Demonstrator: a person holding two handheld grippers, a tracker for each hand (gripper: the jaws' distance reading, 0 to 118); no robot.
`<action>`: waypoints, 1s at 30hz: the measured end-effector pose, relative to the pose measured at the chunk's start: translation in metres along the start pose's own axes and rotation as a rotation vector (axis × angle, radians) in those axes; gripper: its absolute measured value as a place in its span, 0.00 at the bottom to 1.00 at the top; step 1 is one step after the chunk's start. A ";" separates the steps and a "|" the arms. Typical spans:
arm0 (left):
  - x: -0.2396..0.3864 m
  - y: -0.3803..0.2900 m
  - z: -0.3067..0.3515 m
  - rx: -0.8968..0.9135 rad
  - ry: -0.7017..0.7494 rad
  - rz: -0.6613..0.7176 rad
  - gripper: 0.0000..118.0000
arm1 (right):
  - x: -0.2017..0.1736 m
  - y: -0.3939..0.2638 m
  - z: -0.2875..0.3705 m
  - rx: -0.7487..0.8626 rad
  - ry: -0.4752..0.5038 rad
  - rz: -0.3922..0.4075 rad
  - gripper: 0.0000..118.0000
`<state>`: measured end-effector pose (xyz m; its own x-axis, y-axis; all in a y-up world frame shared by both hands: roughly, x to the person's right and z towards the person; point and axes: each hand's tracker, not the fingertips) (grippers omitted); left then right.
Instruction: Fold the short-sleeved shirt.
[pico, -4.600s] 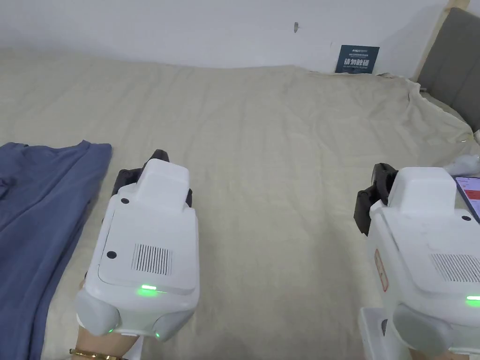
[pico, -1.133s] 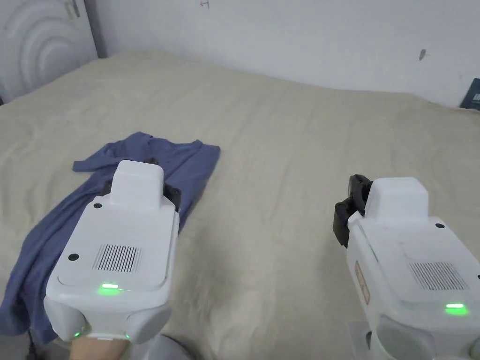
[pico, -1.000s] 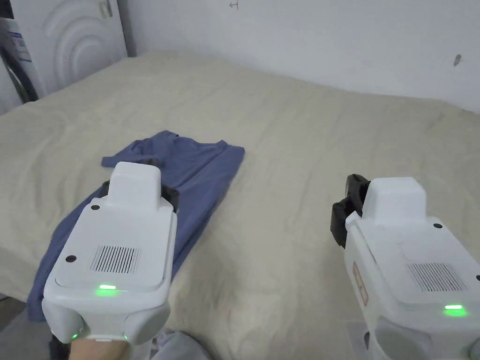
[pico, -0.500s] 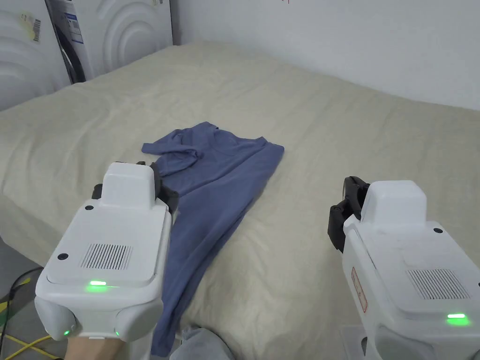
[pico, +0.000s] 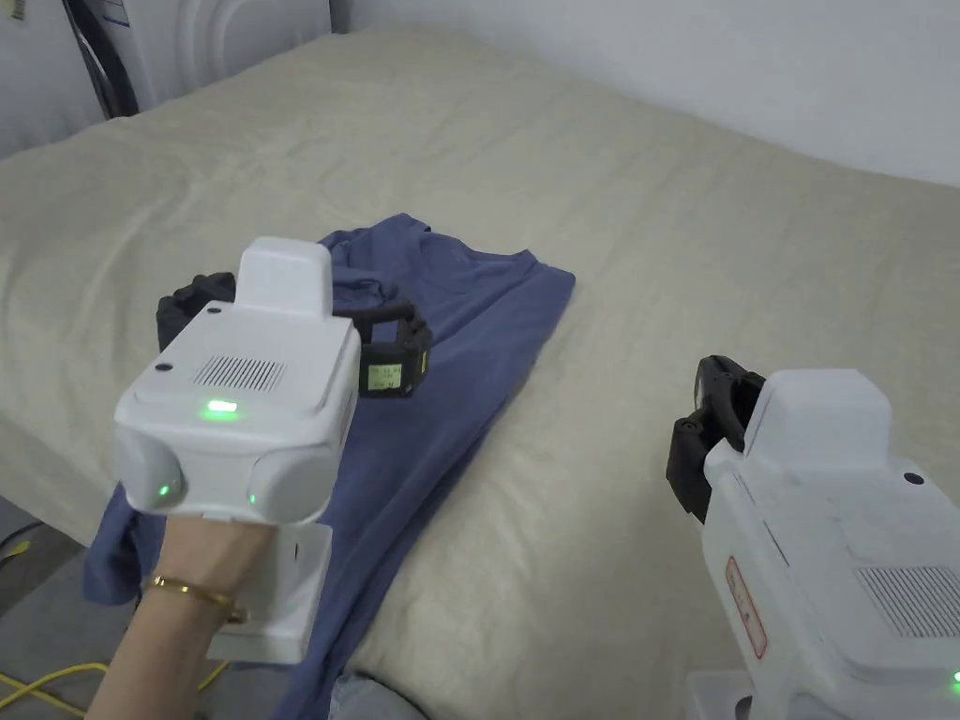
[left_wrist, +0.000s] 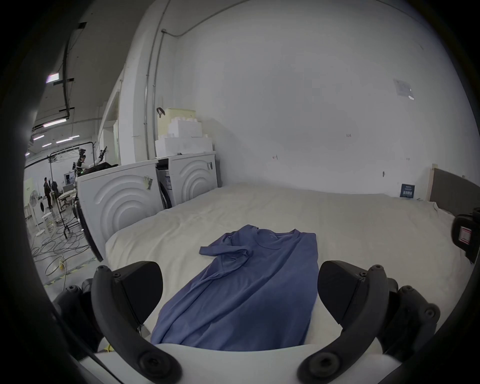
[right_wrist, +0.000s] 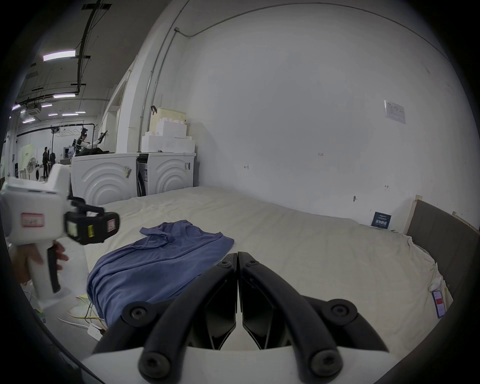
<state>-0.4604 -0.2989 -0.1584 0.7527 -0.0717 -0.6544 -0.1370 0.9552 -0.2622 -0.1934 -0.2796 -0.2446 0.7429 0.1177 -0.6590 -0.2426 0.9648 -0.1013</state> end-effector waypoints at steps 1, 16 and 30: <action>0.002 0.003 -0.017 -0.016 -0.007 -0.003 1.00 | 0.001 0.000 -0.007 -0.006 0.000 -0.003 0.00; 0.069 0.012 -0.311 -0.491 -0.094 -0.125 1.00 | 0.037 -0.024 -0.098 -0.105 -0.050 -0.061 0.00; 0.100 -0.004 -0.366 -0.781 -0.176 -0.043 0.20 | 0.067 -0.061 -0.119 -0.197 -0.102 -0.088 0.00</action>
<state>-0.6204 -0.4149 -0.4829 0.8494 0.0044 -0.5277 -0.4674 0.4707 -0.7483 -0.2027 -0.3582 -0.3711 0.8232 0.0681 -0.5637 -0.2841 0.9090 -0.3050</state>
